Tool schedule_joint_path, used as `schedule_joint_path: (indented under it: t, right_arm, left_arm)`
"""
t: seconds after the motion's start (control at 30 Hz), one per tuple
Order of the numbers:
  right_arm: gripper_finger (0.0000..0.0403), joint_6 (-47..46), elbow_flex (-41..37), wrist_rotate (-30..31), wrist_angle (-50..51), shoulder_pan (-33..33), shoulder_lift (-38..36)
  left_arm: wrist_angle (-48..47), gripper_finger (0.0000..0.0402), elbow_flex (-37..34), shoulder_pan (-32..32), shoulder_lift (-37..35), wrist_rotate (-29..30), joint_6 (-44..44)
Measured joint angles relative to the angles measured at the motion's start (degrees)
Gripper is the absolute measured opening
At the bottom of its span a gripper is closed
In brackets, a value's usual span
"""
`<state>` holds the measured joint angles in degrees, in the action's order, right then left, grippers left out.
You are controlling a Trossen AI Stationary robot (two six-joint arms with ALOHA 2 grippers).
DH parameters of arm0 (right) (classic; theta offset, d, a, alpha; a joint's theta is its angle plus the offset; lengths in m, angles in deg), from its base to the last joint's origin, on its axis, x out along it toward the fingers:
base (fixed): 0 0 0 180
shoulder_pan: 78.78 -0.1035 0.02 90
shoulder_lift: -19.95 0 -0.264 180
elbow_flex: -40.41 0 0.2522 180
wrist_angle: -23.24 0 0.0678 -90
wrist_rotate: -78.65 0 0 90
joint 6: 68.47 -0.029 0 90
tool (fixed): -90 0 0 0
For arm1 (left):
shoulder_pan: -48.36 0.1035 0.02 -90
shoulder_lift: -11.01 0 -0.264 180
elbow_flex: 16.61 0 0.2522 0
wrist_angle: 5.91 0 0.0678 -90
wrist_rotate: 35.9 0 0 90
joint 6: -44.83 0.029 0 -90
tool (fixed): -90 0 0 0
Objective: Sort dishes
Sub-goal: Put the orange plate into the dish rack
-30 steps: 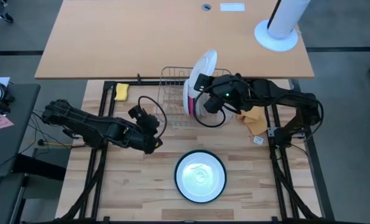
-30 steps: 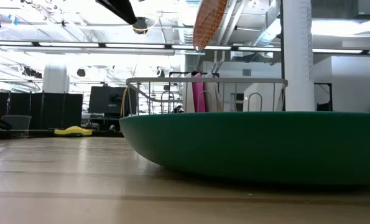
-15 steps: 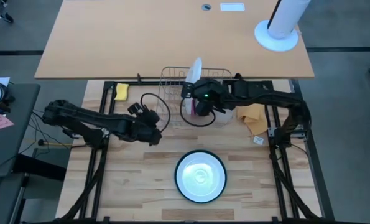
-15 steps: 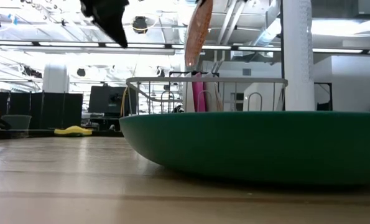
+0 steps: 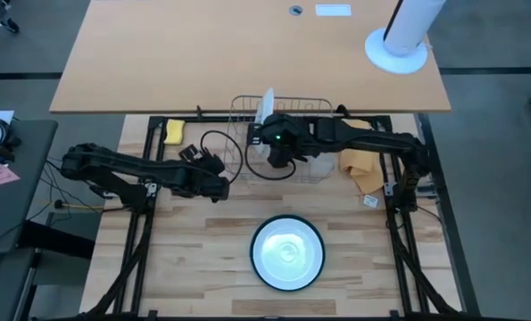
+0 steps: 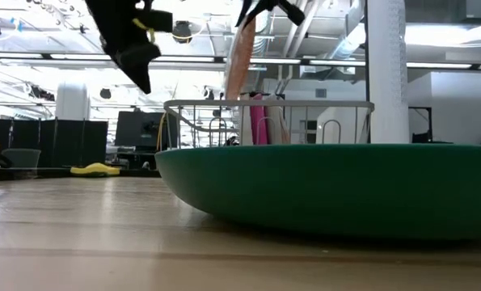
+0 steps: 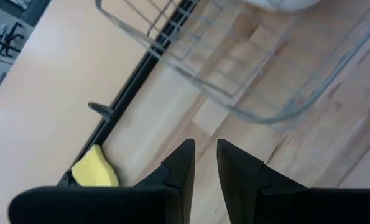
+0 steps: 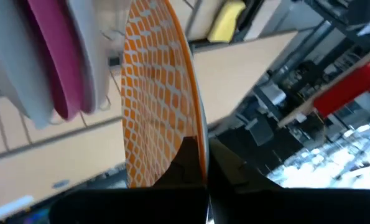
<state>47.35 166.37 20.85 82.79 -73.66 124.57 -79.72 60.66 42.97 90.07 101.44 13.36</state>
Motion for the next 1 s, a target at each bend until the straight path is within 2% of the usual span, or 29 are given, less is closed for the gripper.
schedule_joint_path:
  t: [0.3, 1.0]
  right_arm:
    - [0.0000, -2.18, -0.03, -1.75, 0.40, 2.94, 4.34]
    - [0.0000, -4.36, 0.02, -2.12, 2.12, 4.41, 11.07]
  left_arm:
    - [-1.55, 0.0062, -3.83, 2.88, 0.00, -2.62, -0.75]
    - [-1.78, 0.0062, -3.87, 3.61, -0.02, -3.23, -0.15]
